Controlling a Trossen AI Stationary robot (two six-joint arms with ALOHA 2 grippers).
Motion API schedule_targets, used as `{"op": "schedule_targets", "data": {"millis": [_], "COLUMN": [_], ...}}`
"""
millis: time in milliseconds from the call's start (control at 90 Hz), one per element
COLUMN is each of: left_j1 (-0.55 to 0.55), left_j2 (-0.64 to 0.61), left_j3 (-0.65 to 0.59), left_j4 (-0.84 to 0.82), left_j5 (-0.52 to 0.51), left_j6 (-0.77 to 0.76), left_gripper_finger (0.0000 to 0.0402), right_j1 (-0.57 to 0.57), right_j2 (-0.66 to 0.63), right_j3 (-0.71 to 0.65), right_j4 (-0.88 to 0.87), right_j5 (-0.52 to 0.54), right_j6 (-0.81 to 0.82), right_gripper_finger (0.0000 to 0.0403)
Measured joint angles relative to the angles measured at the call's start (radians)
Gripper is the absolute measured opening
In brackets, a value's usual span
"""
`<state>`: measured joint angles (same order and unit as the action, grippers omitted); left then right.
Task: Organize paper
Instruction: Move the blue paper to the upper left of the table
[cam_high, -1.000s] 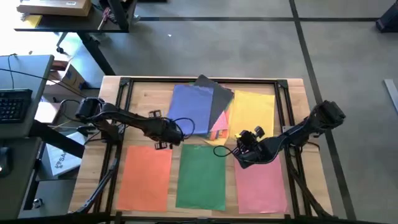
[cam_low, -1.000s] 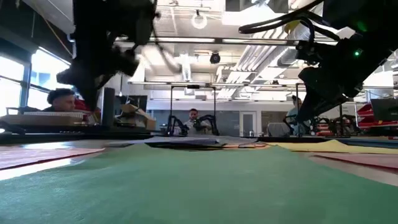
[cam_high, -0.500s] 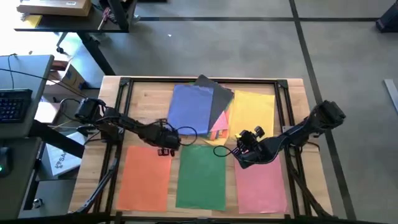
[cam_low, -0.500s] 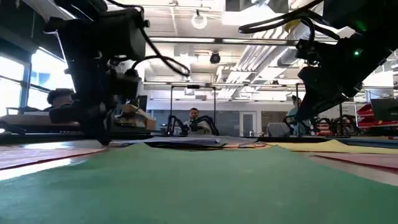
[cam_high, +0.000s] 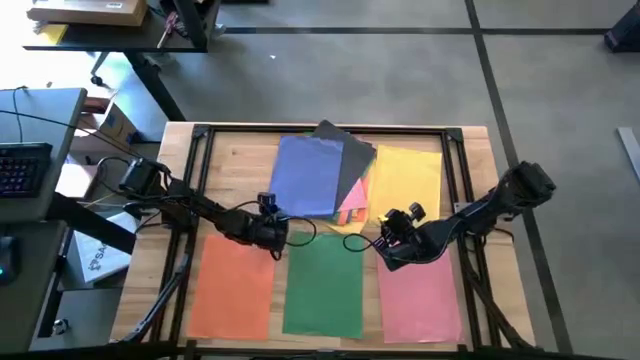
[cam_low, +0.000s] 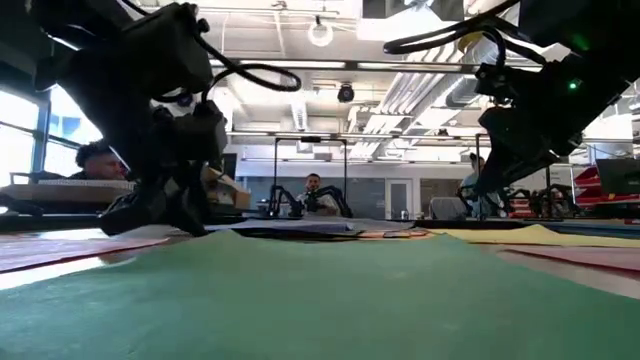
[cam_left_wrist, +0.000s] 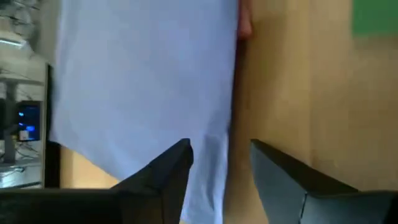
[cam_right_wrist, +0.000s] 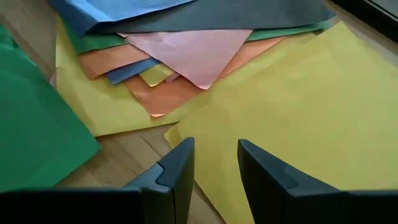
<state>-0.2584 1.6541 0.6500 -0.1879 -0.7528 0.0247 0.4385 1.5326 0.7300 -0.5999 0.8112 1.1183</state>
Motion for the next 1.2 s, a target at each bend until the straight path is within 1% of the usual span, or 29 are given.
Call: {"op": "schedule_targets", "data": {"millis": [144, 356, 511, 567, 622, 689, 733, 844, 889, 978, 1067, 1200], "left_j1": [0.015, 0.04, 0.07, 0.078, 0.088, 0.095, 0.099, 0.109, 0.111, 0.109, 0.092, 0.043], "left_j2": [0.023, 0.065, 0.066, 0.066, 0.066, 0.066, 0.067, 0.068, 0.068, 0.07, 0.07, 0.054], "left_j3": [-0.033, -0.032, -0.033, -0.033, -0.033, -0.033, -0.033, -0.023, -0.017, 0.001, 0.038, 0.116], "left_j4": [0.111, 0.231, 0.236, 0.236, 0.233, 0.233, 0.233, 0.229, 0.229, 0.212, 0.14, -0.018], "left_j5": [-0.025, -0.066, -0.071, -0.058, -0.041, -0.035, -0.032, -0.017, -0.016, -0.046, -0.095, -0.204], "left_j6": [0.057, 0.054, 0.031, 0.014, 0.001, -0.022, -0.024, -0.022, -0.015, 0.027, 0.057, 0.014], "left_gripper_finger": [0.0169, 0.017, 0.017, 0.0166, 0.0155, 0.0129, 0.0105, 0.0031, 0.0013, 0.0009, 0.0002, 0.0001], "right_j1": [0.0, 0.0, 0.0, 0.0, 0.0, 0.0, 0.0, 0.0, 0.0, 0.0, 0.0, 0.0], "right_j2": [0.0, 0.0, 0.0, 0.0, 0.0, 0.0, 0.0, 0.0, 0.0, 0.0, 0.0, 0.0], "right_j3": [0.0, 0.0, 0.0, 0.0, 0.0, 0.0, 0.0, 0.0, 0.0, 0.0, 0.0, 0.0], "right_j4": [0.002, 0.007, 0.007, 0.007, 0.007, 0.007, 0.007, 0.007, 0.007, 0.007, 0.007, 0.007], "right_j5": [0.0, 0.001, 0.001, 0.001, 0.001, 0.001, 0.001, 0.001, 0.001, 0.001, 0.0, -0.002], "right_j6": [0.0, 0.0, 0.0, 0.0, 0.0, 0.0, 0.0, 0.0, 0.0, 0.002, 0.001, 0.0], "right_gripper_finger": [0.0108, 0.0108, 0.0108, 0.0108, 0.0108, 0.0108, 0.0108, 0.0108, 0.0108, 0.0108, 0.0108, 0.0108]}}
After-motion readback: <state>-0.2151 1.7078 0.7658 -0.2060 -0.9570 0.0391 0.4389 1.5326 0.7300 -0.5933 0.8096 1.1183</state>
